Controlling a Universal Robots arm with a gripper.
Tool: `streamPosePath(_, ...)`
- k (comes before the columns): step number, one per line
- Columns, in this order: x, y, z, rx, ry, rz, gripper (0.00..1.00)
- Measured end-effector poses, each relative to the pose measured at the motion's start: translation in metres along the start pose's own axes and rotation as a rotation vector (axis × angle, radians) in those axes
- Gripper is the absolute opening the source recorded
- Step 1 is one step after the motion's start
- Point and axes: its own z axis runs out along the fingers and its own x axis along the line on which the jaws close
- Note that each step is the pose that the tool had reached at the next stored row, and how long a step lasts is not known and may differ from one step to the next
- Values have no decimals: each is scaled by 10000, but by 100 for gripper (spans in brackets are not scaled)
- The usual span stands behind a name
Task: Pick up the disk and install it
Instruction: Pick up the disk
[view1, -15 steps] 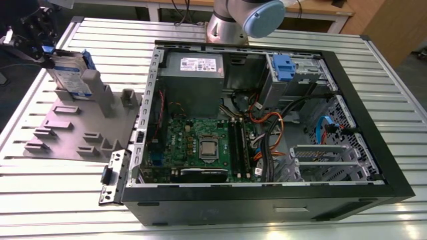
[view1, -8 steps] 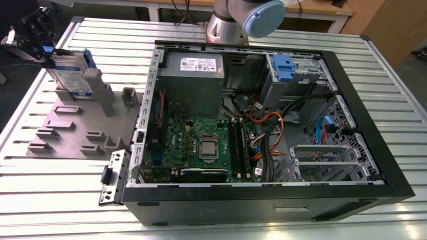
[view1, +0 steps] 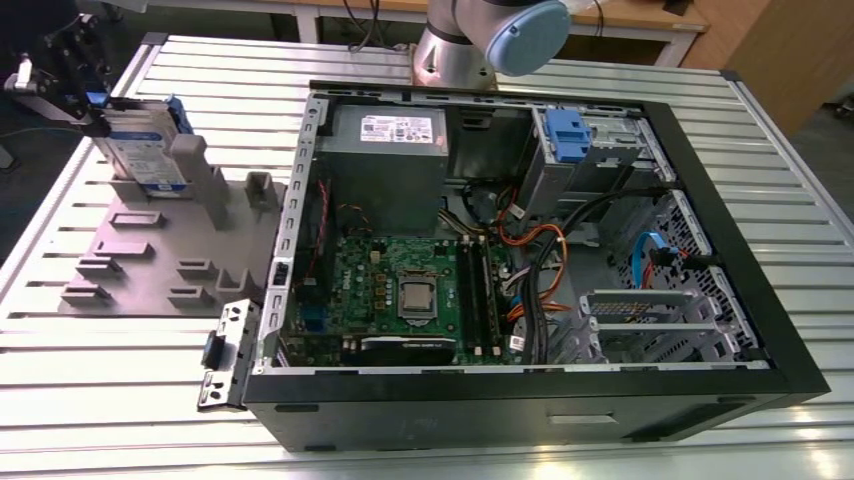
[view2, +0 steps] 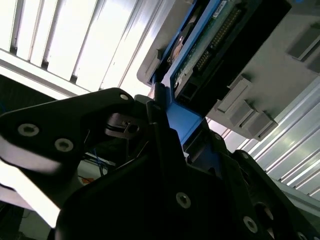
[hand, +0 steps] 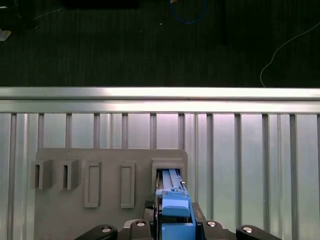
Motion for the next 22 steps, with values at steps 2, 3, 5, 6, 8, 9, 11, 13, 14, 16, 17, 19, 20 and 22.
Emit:
streamPosePath(2,0,3,1,1,0,0,37)
streamPosePath(3,0,4,1,2,0,0,37)
streamPosePath(5,0,6,1,2,0,11,37)
streamPosePath(6,0,7,1,2,-1,39,37)
streamPosePath(8,0,7,1,2,-1,42,37)
streamPosePath(9,0,7,1,2,-1,43,37)
streamPosePath(11,0,7,1,2,-2,44,38)
streamPosePath(13,0,7,1,2,-2,46,44)
streamPosePath(14,0,7,1,2,-1,46,44)
streamPosePath(16,0,7,1,2,-1,47,44)
streamPosePath(17,0,7,1,2,-1,48,44)
streamPosePath(19,0,7,1,2,-1,49,44)
streamPosePath(20,0,7,1,2,-1,50,44)
streamPosePath(22,0,7,1,2,-1,52,43)
